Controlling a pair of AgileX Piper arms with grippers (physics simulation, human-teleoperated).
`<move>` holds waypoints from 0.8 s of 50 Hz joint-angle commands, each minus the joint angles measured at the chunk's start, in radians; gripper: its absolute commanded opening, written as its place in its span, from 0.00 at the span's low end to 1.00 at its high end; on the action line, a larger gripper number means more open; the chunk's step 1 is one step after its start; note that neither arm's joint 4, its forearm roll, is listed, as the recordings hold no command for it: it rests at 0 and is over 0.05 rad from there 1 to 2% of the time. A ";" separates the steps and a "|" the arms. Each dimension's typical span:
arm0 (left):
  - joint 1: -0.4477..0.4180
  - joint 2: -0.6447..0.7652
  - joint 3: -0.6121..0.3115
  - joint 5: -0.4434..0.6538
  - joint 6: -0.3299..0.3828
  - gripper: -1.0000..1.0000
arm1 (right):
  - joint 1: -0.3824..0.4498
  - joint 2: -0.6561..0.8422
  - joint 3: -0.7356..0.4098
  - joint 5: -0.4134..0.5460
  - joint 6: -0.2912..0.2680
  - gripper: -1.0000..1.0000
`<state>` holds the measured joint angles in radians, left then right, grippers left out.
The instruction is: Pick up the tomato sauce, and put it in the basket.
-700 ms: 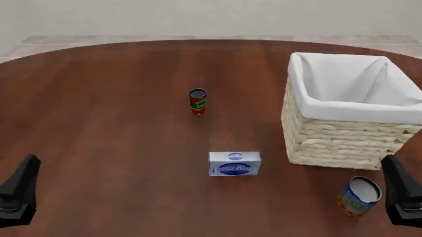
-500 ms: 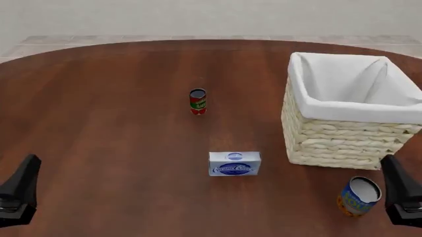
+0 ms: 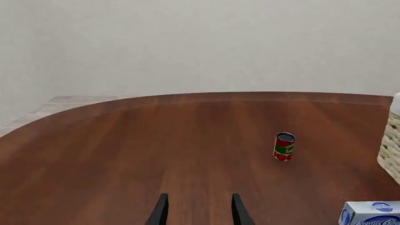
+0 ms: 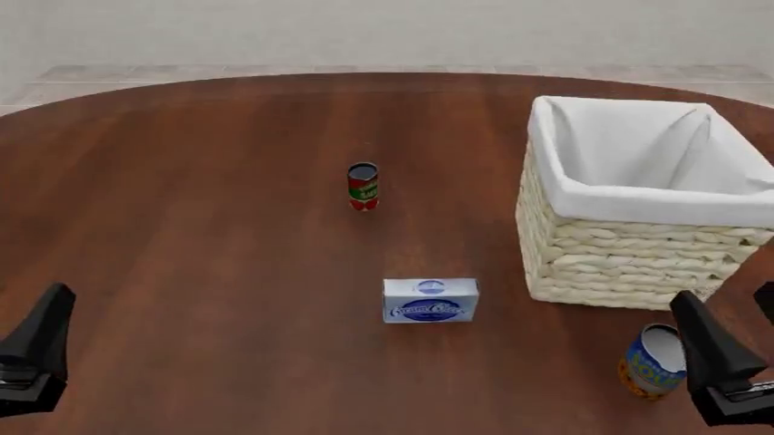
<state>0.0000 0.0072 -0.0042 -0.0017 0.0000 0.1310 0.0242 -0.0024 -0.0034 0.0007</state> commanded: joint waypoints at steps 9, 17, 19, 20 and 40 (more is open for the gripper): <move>0.000 0.000 0.000 0.000 0.000 1.00 | 0.164 0.118 -0.001 -0.068 -0.018 1.00; 0.000 0.000 0.000 0.000 0.000 1.00 | 0.228 0.224 -0.033 -0.128 -0.031 1.00; 0.000 0.000 0.000 0.000 0.000 1.00 | 0.246 0.258 -0.041 -0.150 -0.039 1.00; 0.000 0.000 0.000 0.000 0.000 1.00 | 0.258 0.274 -0.045 -0.160 -0.045 1.00; 0.000 0.000 0.000 0.000 0.000 1.00 | 0.417 0.498 -0.169 -0.223 -0.123 1.00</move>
<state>0.0000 0.0073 -0.0043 -0.0017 0.0000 0.4723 0.4164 -0.1177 -0.1932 -0.0867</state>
